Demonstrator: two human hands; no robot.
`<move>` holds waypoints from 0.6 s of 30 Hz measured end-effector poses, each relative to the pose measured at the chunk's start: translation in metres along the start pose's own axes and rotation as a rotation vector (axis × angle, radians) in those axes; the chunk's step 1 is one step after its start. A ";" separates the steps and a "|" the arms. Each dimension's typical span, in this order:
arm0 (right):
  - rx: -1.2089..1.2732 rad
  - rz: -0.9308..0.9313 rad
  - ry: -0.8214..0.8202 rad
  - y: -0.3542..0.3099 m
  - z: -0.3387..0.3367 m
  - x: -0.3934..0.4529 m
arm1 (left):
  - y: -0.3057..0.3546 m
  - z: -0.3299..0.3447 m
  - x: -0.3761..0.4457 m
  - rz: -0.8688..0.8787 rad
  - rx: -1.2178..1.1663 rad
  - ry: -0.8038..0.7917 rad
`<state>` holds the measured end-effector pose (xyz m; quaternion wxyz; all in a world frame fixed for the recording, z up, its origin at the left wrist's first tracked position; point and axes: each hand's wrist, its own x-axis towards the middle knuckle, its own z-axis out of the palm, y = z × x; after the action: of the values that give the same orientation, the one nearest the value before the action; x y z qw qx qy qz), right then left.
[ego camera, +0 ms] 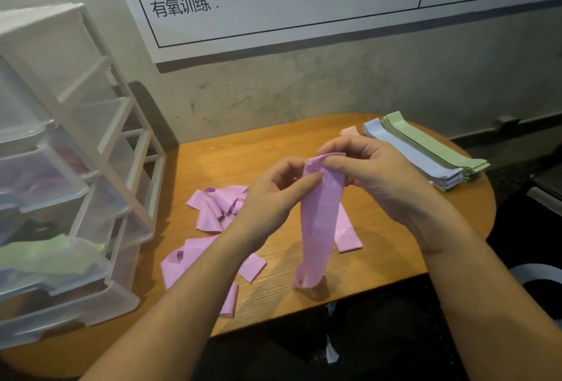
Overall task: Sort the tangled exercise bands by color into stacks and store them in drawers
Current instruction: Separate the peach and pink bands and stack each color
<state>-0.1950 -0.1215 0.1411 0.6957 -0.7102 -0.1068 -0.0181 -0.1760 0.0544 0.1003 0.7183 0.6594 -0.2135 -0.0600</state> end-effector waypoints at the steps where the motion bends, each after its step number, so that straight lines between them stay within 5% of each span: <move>1: -0.014 -0.015 -0.002 -0.001 -0.001 0.000 | 0.001 0.002 0.000 0.020 0.008 0.005; 8: 0.050 -0.059 0.068 0.003 0.003 0.005 | 0.006 0.018 0.005 0.079 0.077 -0.058; 13: 0.069 -0.028 0.311 0.033 0.005 0.002 | 0.004 0.015 0.016 -0.047 0.005 0.209; 18: -0.059 0.147 0.173 0.085 0.020 -0.019 | 0.017 0.014 0.028 -0.071 -0.074 0.253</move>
<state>-0.2010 -0.1044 0.0540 0.6806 -0.7319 0.0067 -0.0311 -0.1592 0.0330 0.1234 0.7608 0.6419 -0.0954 -0.0094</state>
